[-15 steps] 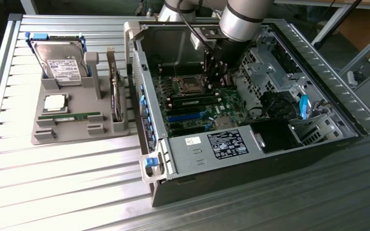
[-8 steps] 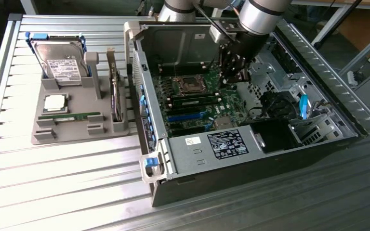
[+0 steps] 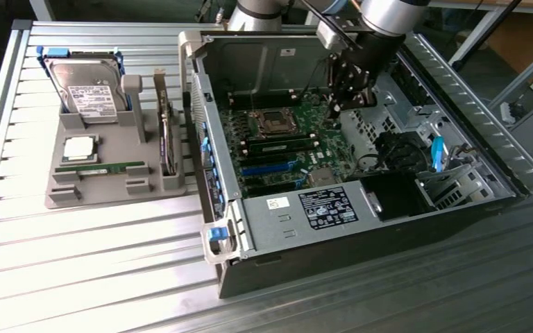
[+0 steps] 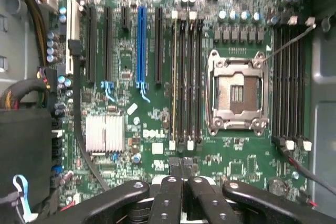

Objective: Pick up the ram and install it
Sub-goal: 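Insert the ram into the slot, then press down the ram until it locks into place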

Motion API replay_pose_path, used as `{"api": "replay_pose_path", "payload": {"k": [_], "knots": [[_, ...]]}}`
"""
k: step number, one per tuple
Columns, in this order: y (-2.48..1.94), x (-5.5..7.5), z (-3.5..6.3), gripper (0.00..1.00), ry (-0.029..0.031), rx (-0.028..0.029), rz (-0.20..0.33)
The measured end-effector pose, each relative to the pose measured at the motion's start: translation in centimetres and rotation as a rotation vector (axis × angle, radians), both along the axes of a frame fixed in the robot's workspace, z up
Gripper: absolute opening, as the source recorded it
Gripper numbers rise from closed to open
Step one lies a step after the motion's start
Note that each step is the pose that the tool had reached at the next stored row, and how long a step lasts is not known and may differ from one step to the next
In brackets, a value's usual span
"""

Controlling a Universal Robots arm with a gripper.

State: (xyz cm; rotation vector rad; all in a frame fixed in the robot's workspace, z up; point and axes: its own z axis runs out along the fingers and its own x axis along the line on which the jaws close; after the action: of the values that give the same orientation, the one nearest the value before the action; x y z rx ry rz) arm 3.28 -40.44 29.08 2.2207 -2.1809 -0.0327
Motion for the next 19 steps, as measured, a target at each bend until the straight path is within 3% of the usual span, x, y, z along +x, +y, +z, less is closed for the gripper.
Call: {"api": "replay_pose_path", "payload": {"k": [1, 3, 5, 7, 8, 19], "knots": [[0.00, 0.0, -0.01, 0.09, -0.0111, 0.0000, 0.000], [0.00, 0.0, 0.00, 0.09, -0.0127, -0.0001, 0.000], [0.00, -0.1, -0.02, 0.09, -0.0128, -0.0003, 0.000], [0.00, -1.7, -1.39, 0.09, -0.0128, 0.0000, 0.000], [0.00, -1.8, -1.96, 0.09, -0.0128, -0.0001, 0.000], [-0.24, -2.2, -5.52, 0.09, -0.0128, 0.0000, 0.000]]}}
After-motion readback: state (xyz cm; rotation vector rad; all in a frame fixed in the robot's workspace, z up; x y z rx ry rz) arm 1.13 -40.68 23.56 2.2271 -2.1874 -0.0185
